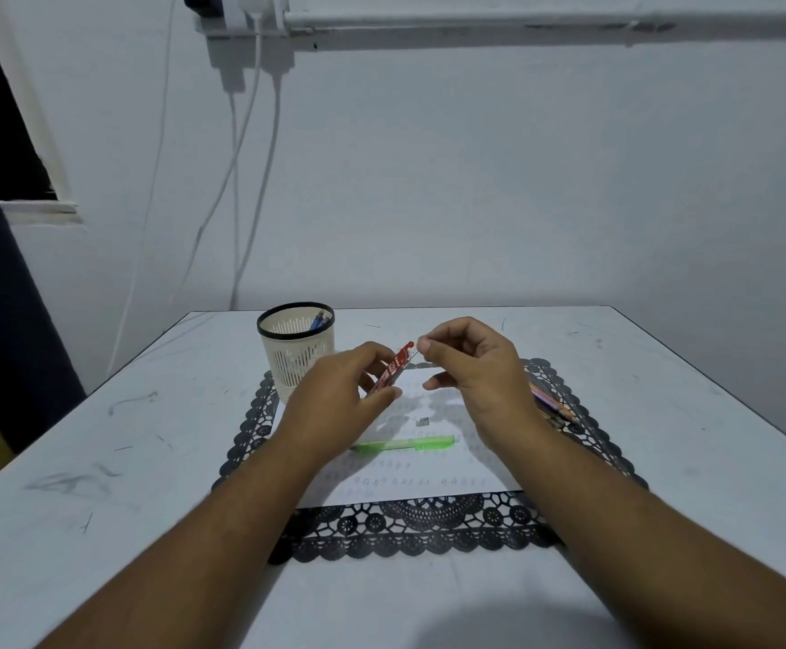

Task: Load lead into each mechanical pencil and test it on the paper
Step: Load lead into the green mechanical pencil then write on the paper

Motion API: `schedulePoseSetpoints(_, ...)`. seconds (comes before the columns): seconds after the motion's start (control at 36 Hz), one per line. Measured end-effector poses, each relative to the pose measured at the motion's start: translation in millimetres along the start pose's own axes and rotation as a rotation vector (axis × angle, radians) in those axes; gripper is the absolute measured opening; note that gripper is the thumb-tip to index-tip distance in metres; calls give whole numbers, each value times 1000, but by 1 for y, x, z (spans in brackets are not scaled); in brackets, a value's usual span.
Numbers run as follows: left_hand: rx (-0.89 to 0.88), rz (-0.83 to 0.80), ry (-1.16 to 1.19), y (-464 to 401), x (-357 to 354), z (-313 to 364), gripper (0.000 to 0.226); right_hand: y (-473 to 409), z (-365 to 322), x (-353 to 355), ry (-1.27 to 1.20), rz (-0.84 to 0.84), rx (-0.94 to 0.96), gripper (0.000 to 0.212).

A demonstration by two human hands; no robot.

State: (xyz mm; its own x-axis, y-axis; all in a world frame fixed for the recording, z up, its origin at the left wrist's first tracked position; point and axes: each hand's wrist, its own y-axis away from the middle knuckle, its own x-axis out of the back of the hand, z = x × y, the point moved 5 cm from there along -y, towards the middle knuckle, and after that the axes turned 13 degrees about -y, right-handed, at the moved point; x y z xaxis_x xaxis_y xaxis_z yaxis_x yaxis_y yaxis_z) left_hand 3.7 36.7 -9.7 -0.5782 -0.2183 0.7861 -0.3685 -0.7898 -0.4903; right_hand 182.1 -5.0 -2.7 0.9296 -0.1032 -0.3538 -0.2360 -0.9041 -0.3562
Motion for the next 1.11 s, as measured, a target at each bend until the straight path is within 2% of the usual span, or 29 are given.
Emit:
schedulePoseSetpoints(0.5, 1, -5, 20, 0, -1, -1, 31, -1, 2, -1, -14, -24, -20, 11)
schedulePoseSetpoints(0.67, -40, -30, 34, 0, -2, 1, 46, 0, 0, -4, 0, -39, -24, 9)
schedulePoseSetpoints(0.97, -100, -80, 46, 2, -6, 4, 61, -6, -17, 9, -259, 125, -55, 4)
schedulePoseSetpoints(1.03, -67, -83, 121, 0, -7, 2, 63, -9, -19, 16, -308, 176, -73, 1)
schedulePoseSetpoints(1.11, 55, -98, 408, -2, -7, -4, 64, -12, -18, 27, -384, 255, -102, 3)
